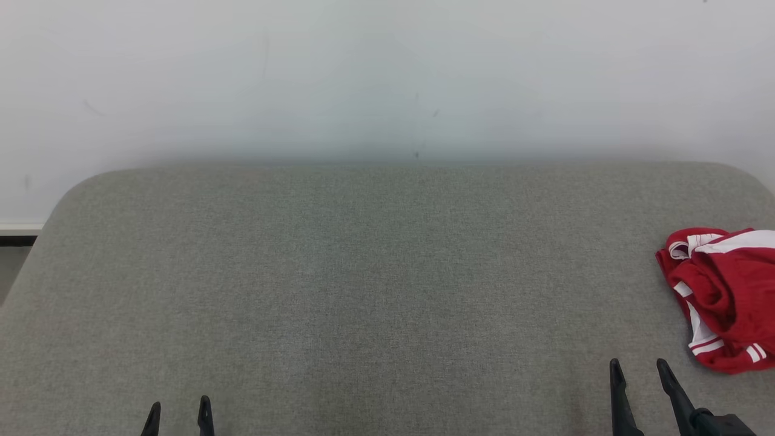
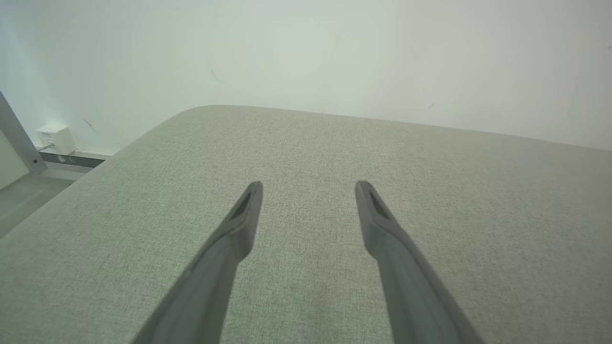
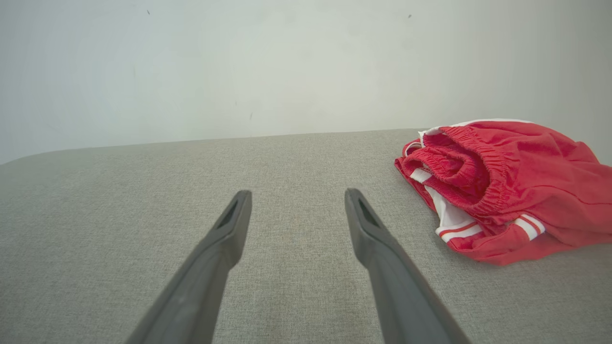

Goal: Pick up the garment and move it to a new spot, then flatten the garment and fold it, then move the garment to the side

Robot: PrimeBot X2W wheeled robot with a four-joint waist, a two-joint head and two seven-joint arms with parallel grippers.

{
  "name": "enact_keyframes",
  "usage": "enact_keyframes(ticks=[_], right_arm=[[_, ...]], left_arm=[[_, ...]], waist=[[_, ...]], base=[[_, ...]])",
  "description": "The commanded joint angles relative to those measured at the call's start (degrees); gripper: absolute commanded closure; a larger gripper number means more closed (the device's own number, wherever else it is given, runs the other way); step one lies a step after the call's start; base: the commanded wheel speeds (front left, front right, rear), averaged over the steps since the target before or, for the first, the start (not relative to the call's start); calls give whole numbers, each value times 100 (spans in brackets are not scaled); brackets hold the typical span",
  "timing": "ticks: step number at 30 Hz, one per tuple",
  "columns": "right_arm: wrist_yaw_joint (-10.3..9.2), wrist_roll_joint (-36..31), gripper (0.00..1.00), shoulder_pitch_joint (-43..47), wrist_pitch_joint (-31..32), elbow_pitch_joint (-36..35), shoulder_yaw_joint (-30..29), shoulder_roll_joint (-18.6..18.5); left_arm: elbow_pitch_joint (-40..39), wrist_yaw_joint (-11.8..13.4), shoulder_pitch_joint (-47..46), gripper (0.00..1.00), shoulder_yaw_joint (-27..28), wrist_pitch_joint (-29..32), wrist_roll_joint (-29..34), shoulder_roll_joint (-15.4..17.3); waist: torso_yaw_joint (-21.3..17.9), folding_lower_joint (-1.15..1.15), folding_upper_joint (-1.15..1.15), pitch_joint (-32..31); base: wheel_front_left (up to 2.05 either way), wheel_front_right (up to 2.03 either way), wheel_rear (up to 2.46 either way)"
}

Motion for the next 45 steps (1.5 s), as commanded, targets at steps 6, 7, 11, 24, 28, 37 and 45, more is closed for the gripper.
enact_keyframes(ticks=[6, 7, 11, 24, 28, 37, 45], right_arm=[[1, -114, 0, 9, 4, -86, -68, 10], [0, -120, 0, -7, 17, -90, -73, 10], [1, -116, 0, -40, 2, -110, -93, 11], [0, -23, 0, -1, -48, -121, -75, 11], [0, -6, 0, 3, -63, -109, -60, 10], [1, 110, 0, 46, -87, -97, 4, 11], [0, 138, 100, 94, 6, 218, 3, 19]], left_arm=[[95, -34, -180, 0, -53, -13, 20, -12], [124, -46, -207, 0, -60, -13, 22, -11], [228, -76, -294, 0, -85, -13, 42, -12], [393, -153, -349, 0, -134, -13, 44, -10], [404, -164, -304, 0, -130, -13, 14, -10], [359, -191, -241, 0, -143, -13, -4, -10], [646, -165, -171, 100, -143, 39, -85, -17]], waist=[[8, 1, 0, -88], [6, 1, 0, -98], [5, 1, 0, -141], [41, 1, 0, -214], [45, 1, 0, -212], [41, 1, 0, -192], [38, 1, 0, -184]], base=[[0, 0, 0], [0, 0, 0], [0, 0, 0], [0, 0, 0], [0, 0, 0], [0, 0, 0], [0, 0, 0]])
